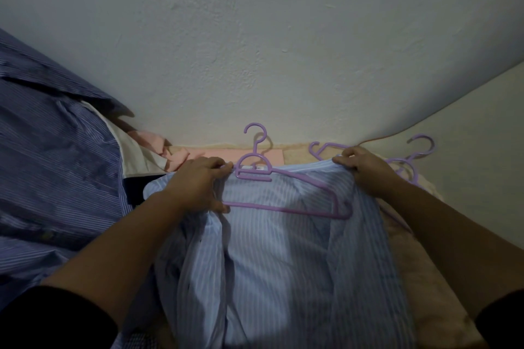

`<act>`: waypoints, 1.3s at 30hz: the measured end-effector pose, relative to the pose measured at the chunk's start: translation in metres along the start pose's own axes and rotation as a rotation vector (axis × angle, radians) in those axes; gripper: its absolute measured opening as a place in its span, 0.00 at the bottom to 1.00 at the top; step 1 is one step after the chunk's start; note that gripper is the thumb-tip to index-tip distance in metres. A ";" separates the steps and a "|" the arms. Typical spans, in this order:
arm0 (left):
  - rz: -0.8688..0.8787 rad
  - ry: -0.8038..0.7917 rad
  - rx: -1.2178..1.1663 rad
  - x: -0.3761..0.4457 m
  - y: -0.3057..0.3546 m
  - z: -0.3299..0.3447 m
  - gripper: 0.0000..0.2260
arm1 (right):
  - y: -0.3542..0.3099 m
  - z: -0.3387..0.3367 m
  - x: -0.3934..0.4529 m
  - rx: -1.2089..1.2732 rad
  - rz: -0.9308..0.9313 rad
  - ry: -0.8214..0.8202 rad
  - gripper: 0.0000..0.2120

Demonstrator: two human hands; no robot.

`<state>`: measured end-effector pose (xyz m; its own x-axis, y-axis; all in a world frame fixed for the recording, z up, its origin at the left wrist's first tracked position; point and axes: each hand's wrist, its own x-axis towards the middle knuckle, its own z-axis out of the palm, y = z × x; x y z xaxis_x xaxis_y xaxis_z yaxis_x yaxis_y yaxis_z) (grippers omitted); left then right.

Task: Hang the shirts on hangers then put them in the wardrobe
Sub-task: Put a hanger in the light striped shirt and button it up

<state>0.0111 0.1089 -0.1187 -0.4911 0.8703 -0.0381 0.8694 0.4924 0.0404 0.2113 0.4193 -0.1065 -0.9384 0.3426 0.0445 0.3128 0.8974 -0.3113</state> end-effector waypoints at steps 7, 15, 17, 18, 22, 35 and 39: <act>-0.063 -0.096 0.171 0.005 0.012 -0.007 0.40 | -0.015 -0.007 -0.001 0.060 -0.005 0.054 0.17; -0.053 -0.079 0.167 0.011 0.011 -0.019 0.40 | -0.037 -0.025 0.008 0.252 0.112 0.064 0.15; -0.007 -0.081 0.172 0.012 0.010 -0.025 0.40 | -0.036 -0.030 0.014 0.293 0.169 0.069 0.15; -0.002 -0.081 0.187 0.012 0.010 -0.028 0.40 | -0.038 -0.032 0.016 0.310 0.188 0.076 0.15; -0.089 -0.034 0.150 0.013 0.016 -0.032 0.41 | -0.054 -0.037 0.014 0.412 0.213 0.115 0.14; -0.179 0.081 -0.152 0.039 0.021 0.008 0.49 | -0.118 0.072 -0.024 0.515 -0.032 0.172 0.20; -0.136 -0.058 -0.023 0.041 0.033 0.038 0.49 | -0.114 0.107 -0.027 0.581 0.069 0.082 0.25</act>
<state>0.0219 0.1600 -0.1570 -0.5999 0.7935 -0.1021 0.7932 0.6066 0.0533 0.1856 0.2776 -0.1740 -0.8972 0.4357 0.0718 0.2191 0.5805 -0.7843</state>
